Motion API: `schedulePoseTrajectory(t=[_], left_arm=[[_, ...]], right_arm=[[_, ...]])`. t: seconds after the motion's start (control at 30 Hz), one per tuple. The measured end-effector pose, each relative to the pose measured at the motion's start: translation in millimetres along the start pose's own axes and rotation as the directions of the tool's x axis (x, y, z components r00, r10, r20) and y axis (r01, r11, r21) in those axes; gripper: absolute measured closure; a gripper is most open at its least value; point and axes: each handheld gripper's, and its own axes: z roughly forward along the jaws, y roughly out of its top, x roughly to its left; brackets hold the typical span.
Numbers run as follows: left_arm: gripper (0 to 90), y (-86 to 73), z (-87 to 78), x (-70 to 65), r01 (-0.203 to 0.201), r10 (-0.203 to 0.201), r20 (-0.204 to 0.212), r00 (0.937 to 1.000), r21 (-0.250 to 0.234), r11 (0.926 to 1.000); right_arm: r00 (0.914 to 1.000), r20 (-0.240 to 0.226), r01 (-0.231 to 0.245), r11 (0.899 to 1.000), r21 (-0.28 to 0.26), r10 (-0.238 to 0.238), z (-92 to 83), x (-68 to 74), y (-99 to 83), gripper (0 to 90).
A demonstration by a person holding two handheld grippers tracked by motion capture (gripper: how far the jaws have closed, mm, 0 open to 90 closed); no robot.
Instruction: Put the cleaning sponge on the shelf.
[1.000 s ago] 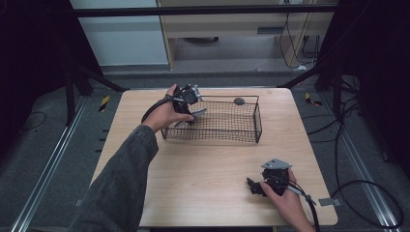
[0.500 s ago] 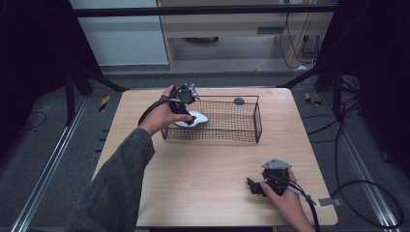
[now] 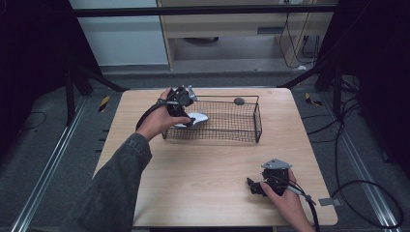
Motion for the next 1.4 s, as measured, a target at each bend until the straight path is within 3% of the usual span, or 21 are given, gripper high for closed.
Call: schedulePoseTrajectory(t=[0.23,0.37,0.53,0.67,0.9,0.97,1.27,1.4], left_arm=[[5.9,-6.8,-5.2,-4.3,0.017,-0.017,0.004,0.9998,0.000,0.9999],[4.3,-13.2,-11.0,-7.1,0.064,-0.063,0.018,0.9978,-0.020,0.9978],[2.9,-22.3,-20.9,-11.1,0.132,-0.131,0.030,0.9910,-0.061,0.9893],[3.0,-31.9,-30.6,-17.8,0.149,-0.147,0.026,0.9888,-0.071,0.9863],[3.1,-52.3,-44.8,-35.4,0.165,-0.163,0.032,0.9861,-0.093,0.9819],[3.1,-62.6,-48.9,-46.6,0.176,-0.173,0.034,0.9842,-0.101,0.9792],[3.1,-92.3,-49.8,-76.1,0.203,-0.200,0.040,0.9790,-0.098,0.9743],[3.1,-111.4,-42.0,-88.7,0.243,-0.239,0.054,0.9695,-0.085,0.9663]], right_arm=[[1.0000,0.000,0.000,1.000,0.001,0.000,0.0,0.0,0.0,0.4],[1.0000,0.000,0.001,1.000,-0.001,-0.001,0.1,-0.1,-0.1,0.4],[1.0000,0.000,0.000,1.000,0.000,0.000,-0.3,0.1,-0.4,0.4],[1.0000,0.000,-0.001,1.000,-0.001,0.001,-0.2,0.2,-0.5,0.4],[1.0000,0.001,0.001,1.000,-0.003,-0.001,-0.3,0.1,-0.7,0.4],[1.0000,0.001,0.001,1.000,-0.003,-0.001,-0.4,0.1,-0.8,0.4],[1.0000,0.001,0.000,1.000,-0.006,0.000,-0.6,0.2,-1.3,0.4],[1.0000,0.002,-0.001,1.000,-0.006,0.001,-0.7,0.3,-1.3,0.4]])
